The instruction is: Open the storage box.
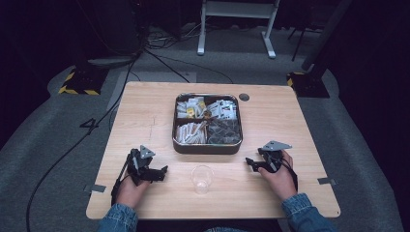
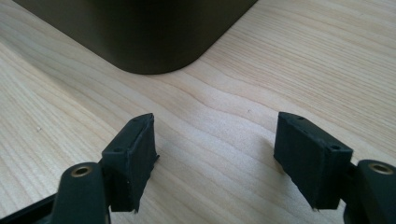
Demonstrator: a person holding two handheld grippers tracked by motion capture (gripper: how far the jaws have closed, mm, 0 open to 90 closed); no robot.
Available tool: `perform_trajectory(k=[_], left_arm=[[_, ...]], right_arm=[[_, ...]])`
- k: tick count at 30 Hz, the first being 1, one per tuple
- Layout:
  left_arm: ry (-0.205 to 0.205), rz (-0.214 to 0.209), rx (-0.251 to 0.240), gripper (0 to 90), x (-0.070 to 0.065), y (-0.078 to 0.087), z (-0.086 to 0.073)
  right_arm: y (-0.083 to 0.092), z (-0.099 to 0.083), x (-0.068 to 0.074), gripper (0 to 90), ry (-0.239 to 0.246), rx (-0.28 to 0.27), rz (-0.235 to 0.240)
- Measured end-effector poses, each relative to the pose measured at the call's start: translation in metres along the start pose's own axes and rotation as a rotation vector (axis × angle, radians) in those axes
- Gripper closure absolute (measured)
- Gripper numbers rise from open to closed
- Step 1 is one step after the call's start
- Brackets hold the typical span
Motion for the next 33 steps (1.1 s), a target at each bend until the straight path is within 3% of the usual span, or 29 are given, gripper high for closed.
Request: perform_trajectory(k=[5,7,9,13,19,27,33], left_arm=[[0.008,0.003,-0.001,1.3,-0.001,0.000,0.000],[0.011,0.005,-0.001,1.3,-0.002,0.000,0.000],[0.015,0.009,0.002,1.2,-0.002,-0.001,0.001],[0.015,0.009,0.002,1.2,-0.002,-0.001,0.001],[0.020,0.018,0.002,1.2,-0.003,0.000,0.000],[0.027,0.020,-0.001,1.2,-0.003,0.001,-0.001],[0.039,0.032,-0.001,0.9,-0.004,0.002,-0.002]], right_arm=[[0.002,-0.001,0.002,30.5,-0.038,-0.007,0.019],[0.002,0.000,0.004,33.6,-0.037,0.007,0.004],[0.005,0.002,0.008,38.2,-0.032,0.011,0.019],[0.015,0.010,0.016,37.9,-0.022,-0.014,0.013],[0.024,0.016,0.018,36.0,-0.078,0.015,0.046],[0.040,0.037,0.018,36.0,-0.051,0.000,0.045],[0.041,0.052,0.022,33.8,-0.046,-0.029,0.058]])
Point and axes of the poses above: each handheld gripper's, and its own axes: y roughly backward along the jaws, z roughly out of its top, x roughly to its left, the point moved 2 cm from there along -y, roughly forward along the jaws, and after that the axes turned 6 degrees about x, right-handed, at the moved point
